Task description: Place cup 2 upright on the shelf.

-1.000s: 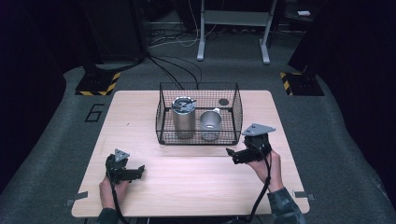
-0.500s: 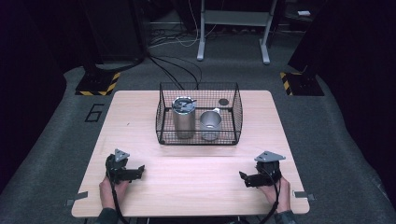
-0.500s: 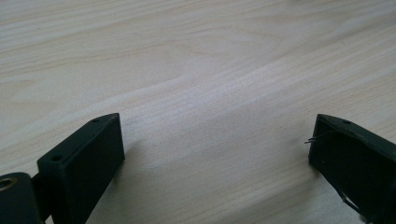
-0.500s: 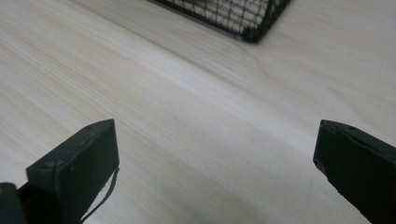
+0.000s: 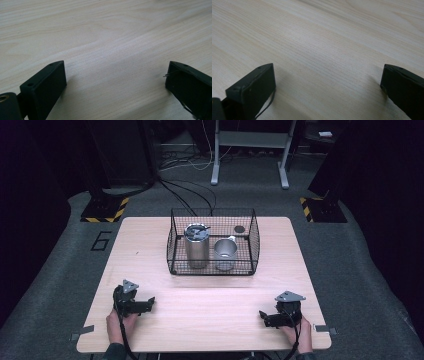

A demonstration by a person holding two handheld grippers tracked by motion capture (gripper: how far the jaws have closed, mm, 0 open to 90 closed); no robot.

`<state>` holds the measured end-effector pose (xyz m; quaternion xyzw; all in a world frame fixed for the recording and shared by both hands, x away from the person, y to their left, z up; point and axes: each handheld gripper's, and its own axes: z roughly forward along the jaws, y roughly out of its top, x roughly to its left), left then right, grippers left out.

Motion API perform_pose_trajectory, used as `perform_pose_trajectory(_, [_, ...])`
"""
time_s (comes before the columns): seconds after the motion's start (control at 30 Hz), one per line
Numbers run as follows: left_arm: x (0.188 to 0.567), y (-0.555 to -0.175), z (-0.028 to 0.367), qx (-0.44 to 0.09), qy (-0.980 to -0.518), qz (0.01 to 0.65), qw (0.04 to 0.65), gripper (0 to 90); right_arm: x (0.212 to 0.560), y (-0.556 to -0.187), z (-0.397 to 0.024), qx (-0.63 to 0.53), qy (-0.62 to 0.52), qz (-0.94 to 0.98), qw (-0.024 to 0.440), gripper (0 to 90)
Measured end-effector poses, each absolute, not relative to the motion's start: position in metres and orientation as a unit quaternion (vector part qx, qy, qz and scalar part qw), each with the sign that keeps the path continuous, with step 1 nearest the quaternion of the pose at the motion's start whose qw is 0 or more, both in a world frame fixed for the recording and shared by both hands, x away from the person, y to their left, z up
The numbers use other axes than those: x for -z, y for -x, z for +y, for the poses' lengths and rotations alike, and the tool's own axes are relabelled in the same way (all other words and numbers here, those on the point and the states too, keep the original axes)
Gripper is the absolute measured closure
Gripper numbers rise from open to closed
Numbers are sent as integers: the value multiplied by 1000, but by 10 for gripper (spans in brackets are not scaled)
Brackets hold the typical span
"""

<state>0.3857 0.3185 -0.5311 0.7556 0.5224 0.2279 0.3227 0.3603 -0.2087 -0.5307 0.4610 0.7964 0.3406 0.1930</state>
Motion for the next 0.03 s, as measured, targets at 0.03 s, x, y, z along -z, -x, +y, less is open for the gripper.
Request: perform_pose_trajectory(0.03, [531, -386, 318, -228, -756, 523, 322, 31, 531, -360, -210, -340, -456, 800, 192, 0])
